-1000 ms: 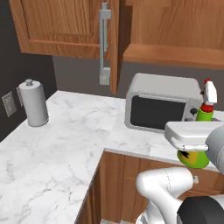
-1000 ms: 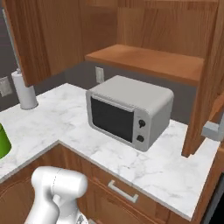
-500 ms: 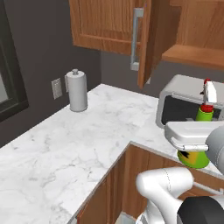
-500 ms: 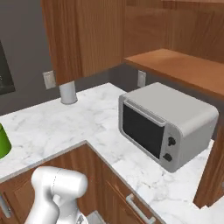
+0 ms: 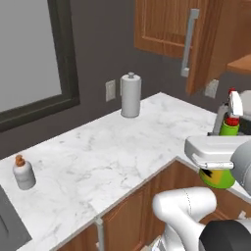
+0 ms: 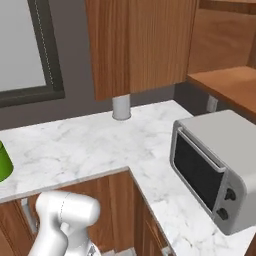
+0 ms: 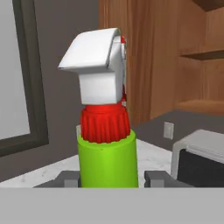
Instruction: Locate and retrieve the spray and soap dispenser from the cabinet. Place them next to the sink.
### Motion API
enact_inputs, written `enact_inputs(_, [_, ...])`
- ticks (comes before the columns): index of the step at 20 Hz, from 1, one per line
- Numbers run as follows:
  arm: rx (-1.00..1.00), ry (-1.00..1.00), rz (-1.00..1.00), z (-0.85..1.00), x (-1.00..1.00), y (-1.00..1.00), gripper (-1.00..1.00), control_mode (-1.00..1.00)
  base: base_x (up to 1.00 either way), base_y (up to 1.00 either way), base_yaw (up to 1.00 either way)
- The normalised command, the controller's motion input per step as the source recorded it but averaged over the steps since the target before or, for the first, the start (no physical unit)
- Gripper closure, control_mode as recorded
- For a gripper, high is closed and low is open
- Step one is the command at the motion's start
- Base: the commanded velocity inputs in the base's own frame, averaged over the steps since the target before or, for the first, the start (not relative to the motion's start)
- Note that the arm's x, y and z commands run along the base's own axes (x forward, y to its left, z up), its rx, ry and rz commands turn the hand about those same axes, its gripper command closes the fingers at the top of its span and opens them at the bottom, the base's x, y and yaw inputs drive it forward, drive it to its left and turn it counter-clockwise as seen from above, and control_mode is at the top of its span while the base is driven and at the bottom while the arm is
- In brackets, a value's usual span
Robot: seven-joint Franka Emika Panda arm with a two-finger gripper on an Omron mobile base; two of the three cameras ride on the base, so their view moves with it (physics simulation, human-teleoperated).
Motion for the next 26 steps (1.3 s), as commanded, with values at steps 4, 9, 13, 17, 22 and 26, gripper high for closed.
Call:
enact_inputs(4, [0.00, 0.00, 0.00, 0.00, 0.00, 0.00, 1.00, 1.00, 0.10, 0.25, 0.47])
enact_inputs(9, [0.00, 0.00, 0.00, 0.00, 0.00, 0.00, 1.00, 1.00, 0.11, 0.25, 0.47])
enact_inputs(13, [0.00, 0.00, 0.00, 0.00, 0.00, 0.00, 1.00, 1.00, 0.08, 0.25, 0.47])
enact_inputs(17, [0.00, 0.00, 0.00, 0.00, 0.00, 0.00, 1.00, 1.00, 0.12, 0.28, 0.45])
enact_inputs(22, [0.00, 0.00, 0.00, 0.00, 0.00, 0.00, 1.00, 1.00, 0.15, 0.33, 0.43])
enact_inputs(26, [0.00, 0.00, 0.00, 0.00, 0.00, 0.00, 1.00, 1.00, 0.20, 0.41, 0.39])
